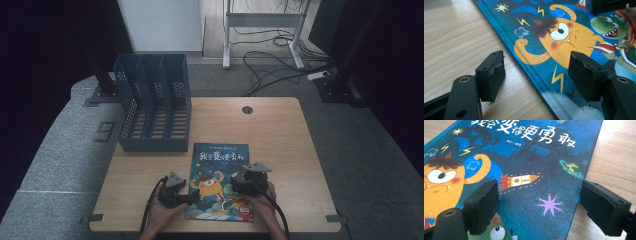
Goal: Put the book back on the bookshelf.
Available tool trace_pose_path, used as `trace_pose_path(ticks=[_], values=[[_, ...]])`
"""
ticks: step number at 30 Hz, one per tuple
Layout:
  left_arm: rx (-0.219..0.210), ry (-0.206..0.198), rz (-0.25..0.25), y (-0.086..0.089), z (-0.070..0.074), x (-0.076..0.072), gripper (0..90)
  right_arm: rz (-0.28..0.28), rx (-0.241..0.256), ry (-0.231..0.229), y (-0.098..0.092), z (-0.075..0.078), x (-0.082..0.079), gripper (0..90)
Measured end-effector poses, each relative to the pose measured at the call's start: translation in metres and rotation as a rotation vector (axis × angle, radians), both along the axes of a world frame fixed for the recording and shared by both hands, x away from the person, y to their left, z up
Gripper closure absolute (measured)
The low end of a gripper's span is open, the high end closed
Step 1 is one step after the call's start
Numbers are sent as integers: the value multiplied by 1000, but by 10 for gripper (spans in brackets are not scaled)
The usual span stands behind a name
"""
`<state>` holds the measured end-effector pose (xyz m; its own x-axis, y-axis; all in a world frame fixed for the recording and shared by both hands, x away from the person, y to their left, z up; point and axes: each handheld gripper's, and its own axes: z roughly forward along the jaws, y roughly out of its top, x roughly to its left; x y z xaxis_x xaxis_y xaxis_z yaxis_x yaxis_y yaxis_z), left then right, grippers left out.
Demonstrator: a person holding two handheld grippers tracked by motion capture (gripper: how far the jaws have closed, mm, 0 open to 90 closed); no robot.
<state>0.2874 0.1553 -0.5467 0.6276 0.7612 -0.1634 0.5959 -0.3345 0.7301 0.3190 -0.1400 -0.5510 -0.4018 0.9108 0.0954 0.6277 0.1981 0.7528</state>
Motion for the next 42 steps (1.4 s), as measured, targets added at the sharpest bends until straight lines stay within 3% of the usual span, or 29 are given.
trace_pose_path(ticks=[19,27,42], values=[[39,-4,-3,-13,0,-2,273,-18,20,14,-1,-1,0,152],[47,-6,-2,-17,0,-3,246,-33,18,40,1,1,1,154],[47,-6,-8,-17,0,-3,241,-42,101,71,-6,6,2,170]])
